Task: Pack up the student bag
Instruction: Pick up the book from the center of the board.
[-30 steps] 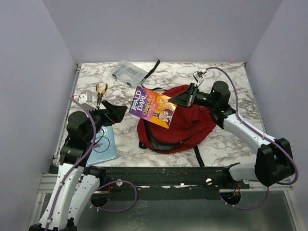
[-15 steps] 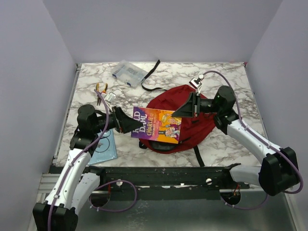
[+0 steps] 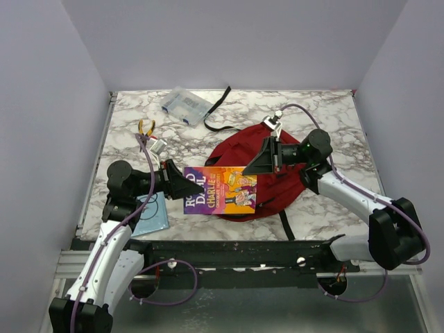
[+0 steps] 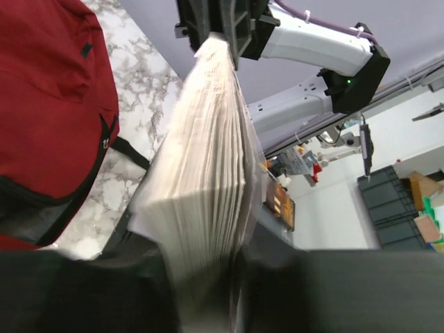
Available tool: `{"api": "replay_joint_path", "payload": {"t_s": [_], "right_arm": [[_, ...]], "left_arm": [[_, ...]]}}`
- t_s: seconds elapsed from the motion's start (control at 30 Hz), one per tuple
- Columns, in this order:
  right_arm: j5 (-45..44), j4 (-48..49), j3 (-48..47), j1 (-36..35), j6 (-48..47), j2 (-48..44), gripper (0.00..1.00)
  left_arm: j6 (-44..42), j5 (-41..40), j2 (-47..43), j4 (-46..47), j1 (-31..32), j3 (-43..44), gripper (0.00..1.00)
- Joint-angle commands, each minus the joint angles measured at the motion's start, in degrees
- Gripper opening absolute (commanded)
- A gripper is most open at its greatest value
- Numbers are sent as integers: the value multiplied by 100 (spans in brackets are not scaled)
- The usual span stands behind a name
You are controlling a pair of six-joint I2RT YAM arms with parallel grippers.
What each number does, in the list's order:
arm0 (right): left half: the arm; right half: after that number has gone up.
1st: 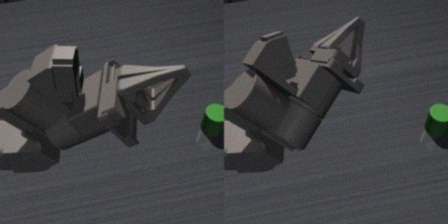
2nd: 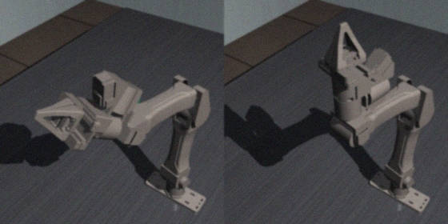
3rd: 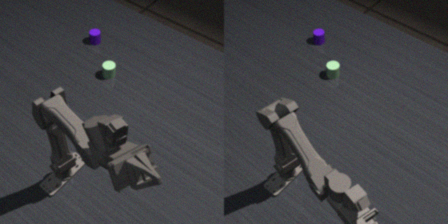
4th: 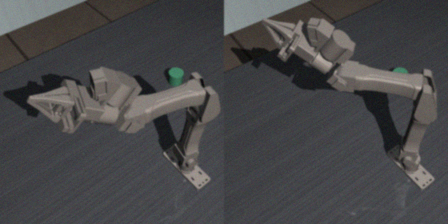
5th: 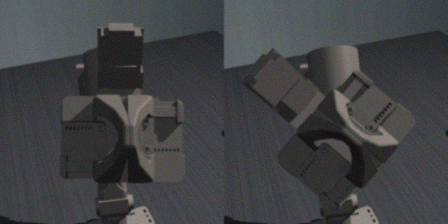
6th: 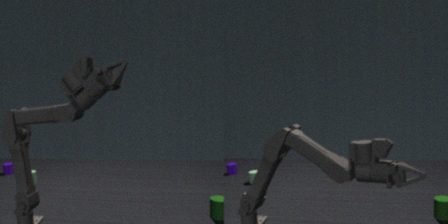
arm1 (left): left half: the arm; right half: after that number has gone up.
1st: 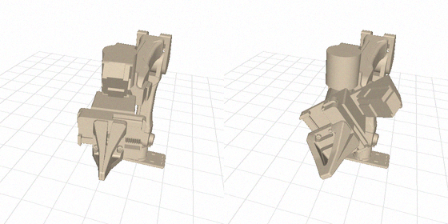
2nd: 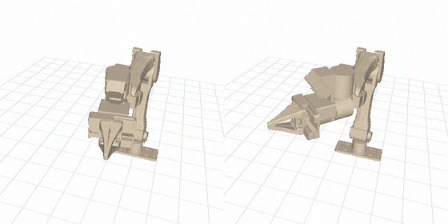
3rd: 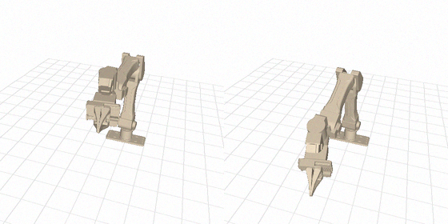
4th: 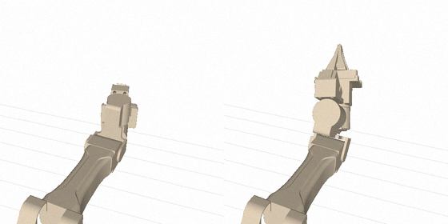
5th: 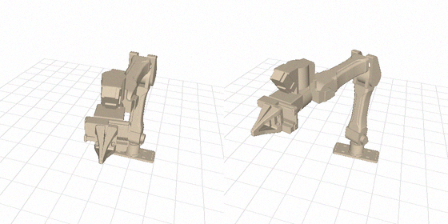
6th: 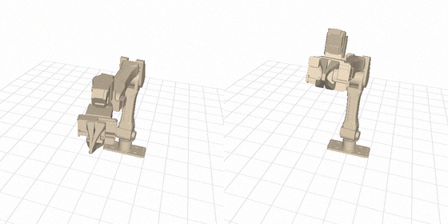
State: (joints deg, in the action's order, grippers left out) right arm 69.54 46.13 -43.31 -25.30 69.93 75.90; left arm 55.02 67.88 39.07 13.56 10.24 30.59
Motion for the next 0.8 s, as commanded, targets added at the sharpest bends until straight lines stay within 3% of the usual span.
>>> {"api": "replay_joint_path", "payload": {"t_s": [0.0,0.13,0.27,0.33,0.4,0.53,0.67,0.77], "right_arm": [[-60,413,-48,-42,198,4,0],[-301,-819,-310,-45,-712,-39,0],[-1359,-3744,-1039,-45,-2751,-121,1],[-2213,-4908,-1314,-45,-3447,-147,21],[-2953,-5462,-1396,-45,-3739,-176,36],[-3752,-5877,-1308,-45,-3860,-268,65],[-4570,-6054,-1137,-44,-4007,-476,77],[-4757,-6038,-1006,-70,-4086,-575,80]], "left_arm": [[310,224,69,393,31,-149,21],[266,205,66,411,31,-167,0],[388,-143,3,417,22,-210,0],[405,-341,-72,366,-7,-212,0],[260,-576,-141,17,-64,-128,0],[-997,-1600,-312,-2222,-111,607,0],[-2155,-3205,-469,-4353,-119,1642,0],[-2435,-4273,-745,-5095,-123,2125,0]]}}
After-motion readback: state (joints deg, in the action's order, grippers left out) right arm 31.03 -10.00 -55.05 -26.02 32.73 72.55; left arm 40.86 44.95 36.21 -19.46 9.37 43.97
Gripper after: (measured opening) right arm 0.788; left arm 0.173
